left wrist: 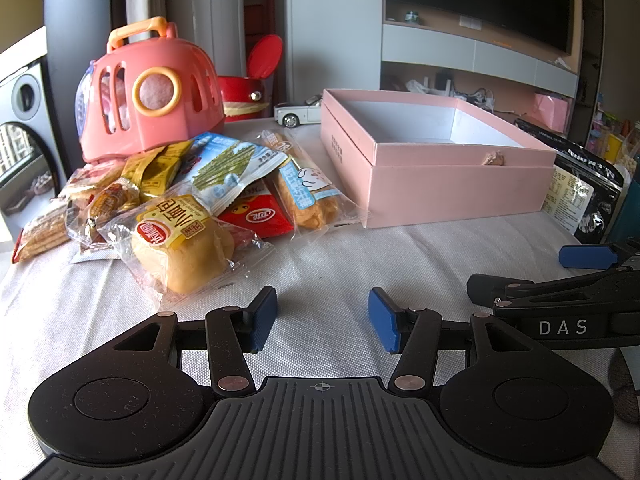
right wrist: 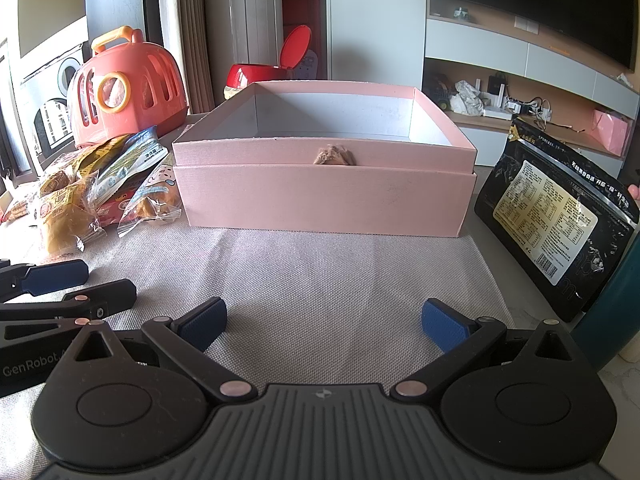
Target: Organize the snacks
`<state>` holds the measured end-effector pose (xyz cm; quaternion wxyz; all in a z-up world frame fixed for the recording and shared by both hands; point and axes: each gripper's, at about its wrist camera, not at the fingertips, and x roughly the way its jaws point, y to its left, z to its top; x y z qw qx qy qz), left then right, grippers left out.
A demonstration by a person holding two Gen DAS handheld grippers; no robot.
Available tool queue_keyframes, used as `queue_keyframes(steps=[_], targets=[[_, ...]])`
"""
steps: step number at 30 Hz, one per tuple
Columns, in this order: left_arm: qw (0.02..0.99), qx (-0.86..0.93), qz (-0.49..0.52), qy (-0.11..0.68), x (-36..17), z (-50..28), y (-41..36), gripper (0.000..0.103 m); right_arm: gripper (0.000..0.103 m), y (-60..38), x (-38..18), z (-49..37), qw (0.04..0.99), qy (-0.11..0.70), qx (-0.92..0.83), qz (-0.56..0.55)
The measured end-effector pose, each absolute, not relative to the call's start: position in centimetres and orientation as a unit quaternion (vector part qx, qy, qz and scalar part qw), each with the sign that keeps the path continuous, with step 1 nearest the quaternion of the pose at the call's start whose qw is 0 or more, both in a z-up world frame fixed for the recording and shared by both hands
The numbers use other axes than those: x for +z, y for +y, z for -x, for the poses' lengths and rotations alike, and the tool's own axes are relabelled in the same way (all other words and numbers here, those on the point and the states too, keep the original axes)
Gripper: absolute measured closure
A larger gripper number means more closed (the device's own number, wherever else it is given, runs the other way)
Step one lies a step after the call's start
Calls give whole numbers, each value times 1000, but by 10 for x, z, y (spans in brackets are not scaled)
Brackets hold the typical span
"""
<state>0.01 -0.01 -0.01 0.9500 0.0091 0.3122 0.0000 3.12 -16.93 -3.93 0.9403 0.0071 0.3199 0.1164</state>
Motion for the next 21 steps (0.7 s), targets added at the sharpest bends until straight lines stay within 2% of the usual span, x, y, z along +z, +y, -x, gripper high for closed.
queue_keyframes(steps=[12, 16, 18, 21], targets=[[950, 1, -13, 312, 0, 0, -3, 45, 0, -170, -39, -29, 939, 322, 122, -7], [950, -7, -16, 311, -1, -4, 0, 45, 0, -173, -31, -39, 920, 362, 148, 9], [950, -28, 2, 311, 3, 0, 9, 49, 0, -173, -28, -43, 909, 384, 159, 21], [954, -63, 38, 292, 19, 9, 38, 48, 0, -172, -23, -51, 893, 417, 166, 31]])
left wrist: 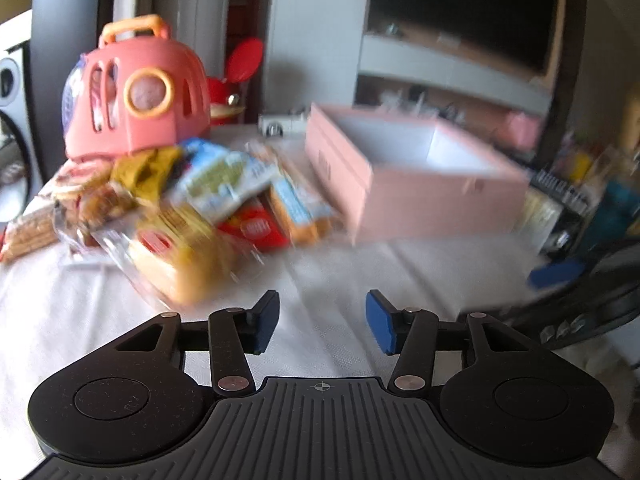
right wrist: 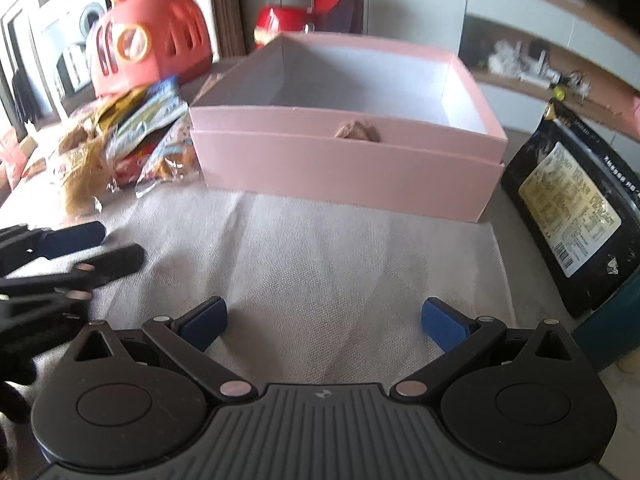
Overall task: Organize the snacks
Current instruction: 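Grasp the long cracker bar packet with the left gripper while the right gripper reaches toward the snacks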
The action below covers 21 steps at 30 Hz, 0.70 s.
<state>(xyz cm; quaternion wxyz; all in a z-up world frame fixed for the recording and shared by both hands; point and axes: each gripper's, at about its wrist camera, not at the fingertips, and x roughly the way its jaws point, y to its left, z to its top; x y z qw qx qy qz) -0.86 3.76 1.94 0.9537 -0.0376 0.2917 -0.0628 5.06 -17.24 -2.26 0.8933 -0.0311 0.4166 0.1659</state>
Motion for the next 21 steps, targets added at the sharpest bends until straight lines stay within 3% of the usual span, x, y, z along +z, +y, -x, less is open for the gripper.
queue_keyframes(steps=[5, 12, 16, 21], targets=[[966, 0, 89, 242, 55, -3, 143, 49, 5, -153, -8, -59, 876, 437, 191, 75], [931, 83, 227, 272, 46, -74, 292, 51, 5, -75, 63, -55, 917, 302, 216, 148], [921, 70, 279, 262, 39, -119, 324, 51, 5, -26, 92, -81, 894, 321, 279, 138], [914, 42, 242, 323, 20, -162, 328, 56, 5, 18, 96, -98, 885, 339, 284, 144]])
